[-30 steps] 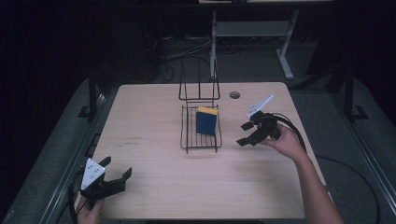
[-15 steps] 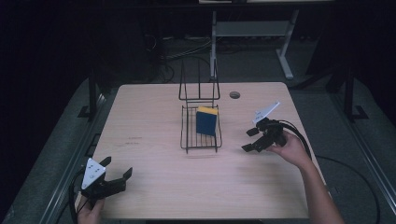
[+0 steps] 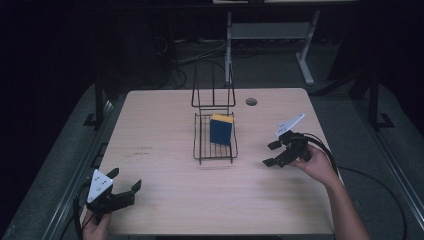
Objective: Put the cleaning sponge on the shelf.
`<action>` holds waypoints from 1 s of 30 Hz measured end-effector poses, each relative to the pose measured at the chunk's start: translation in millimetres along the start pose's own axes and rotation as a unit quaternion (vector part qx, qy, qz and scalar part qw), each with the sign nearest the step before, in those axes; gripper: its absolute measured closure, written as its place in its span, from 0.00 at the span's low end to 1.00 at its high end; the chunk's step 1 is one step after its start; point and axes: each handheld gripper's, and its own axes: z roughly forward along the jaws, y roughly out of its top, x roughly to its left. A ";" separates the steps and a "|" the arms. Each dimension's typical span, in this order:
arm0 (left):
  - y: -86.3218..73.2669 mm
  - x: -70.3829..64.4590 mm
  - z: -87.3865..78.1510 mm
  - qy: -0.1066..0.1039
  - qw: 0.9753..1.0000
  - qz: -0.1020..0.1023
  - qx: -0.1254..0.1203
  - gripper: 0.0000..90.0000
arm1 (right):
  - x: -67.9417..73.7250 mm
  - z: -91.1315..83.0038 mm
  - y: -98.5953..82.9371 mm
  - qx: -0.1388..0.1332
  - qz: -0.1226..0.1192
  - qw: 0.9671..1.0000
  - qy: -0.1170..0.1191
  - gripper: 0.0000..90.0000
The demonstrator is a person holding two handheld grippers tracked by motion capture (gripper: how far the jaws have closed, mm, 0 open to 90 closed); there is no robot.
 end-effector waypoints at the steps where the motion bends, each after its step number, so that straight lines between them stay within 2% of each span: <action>1: 0.0 0.1 0.0 0.000 1.000 0.000 0.001 0.15 | 0.0 0.1 -1.0 -0.002 -0.004 1.000 0.001 0.27; 12: -0.3 0.1 0.0 -0.001 1.000 0.003 0.002 0.15 | 6.2 -1.5 -9.6 -0.001 -0.002 1.000 -0.001 0.26; 30: -1.0 -0.1 1.3 -0.002 1.000 0.000 0.004 0.15 | 11.7 -3.5 -34.1 -0.003 0.016 1.000 -0.004 0.24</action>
